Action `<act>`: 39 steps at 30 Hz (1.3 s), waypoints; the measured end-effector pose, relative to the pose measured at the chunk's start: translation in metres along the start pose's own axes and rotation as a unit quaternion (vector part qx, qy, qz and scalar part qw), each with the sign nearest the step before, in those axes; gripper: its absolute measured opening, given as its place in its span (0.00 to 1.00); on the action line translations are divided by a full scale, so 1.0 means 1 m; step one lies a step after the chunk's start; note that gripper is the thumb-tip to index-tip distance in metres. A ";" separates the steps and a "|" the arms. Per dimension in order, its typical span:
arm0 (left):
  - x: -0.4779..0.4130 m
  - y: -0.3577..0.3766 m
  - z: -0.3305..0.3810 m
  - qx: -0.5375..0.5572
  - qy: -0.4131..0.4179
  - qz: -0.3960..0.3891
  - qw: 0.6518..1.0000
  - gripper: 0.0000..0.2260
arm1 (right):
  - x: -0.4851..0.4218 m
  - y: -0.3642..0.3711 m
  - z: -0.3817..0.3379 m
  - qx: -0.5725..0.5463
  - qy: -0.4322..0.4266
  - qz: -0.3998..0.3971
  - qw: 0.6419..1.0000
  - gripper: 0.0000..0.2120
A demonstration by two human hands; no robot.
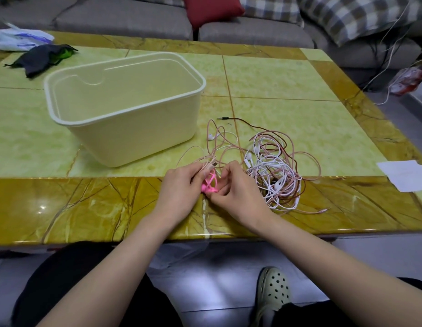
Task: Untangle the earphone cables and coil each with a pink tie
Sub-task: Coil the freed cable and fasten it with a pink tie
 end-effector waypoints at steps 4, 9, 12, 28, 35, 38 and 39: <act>-0.001 0.000 0.001 -0.010 0.009 0.002 1.000 0.13 | 0.001 -0.003 0.002 0.014 0.012 -0.003 1.000 0.17; -0.001 0.000 0.001 -0.004 0.009 0.002 1.000 0.13 | 0.008 -0.008 0.003 0.052 0.023 -0.039 0.998 0.10; -0.001 0.001 0.002 -0.015 0.011 0.003 1.000 0.14 | 0.013 -0.022 0.001 0.080 0.026 -0.045 0.995 0.06; -0.032 -0.028 0.014 0.170 -0.082 0.066 0.980 0.10 | -0.013 -0.088 -0.024 0.005 0.040 -0.032 0.999 0.06; -0.043 -0.032 0.069 0.204 -0.050 0.061 0.976 0.12 | -0.016 -0.096 -0.042 -0.058 0.022 0.002 0.998 0.11; -0.031 -0.009 0.081 0.206 -0.082 0.012 0.975 0.12 | -0.011 -0.101 -0.044 -0.050 0.008 0.026 0.998 0.10; -0.027 -0.003 0.084 0.203 -0.089 0.011 0.975 0.12 | -0.010 -0.104 -0.043 -0.044 0.006 0.036 0.998 0.10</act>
Point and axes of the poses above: each hand's wrist, its own x-axis away from the middle knuckle, its own y-axis out of the palm, z = x × y, the point moved 5 cm from there along -x, towards the middle knuckle, and after that the axes turned 5 degrees about z, right-handed, at the moved point
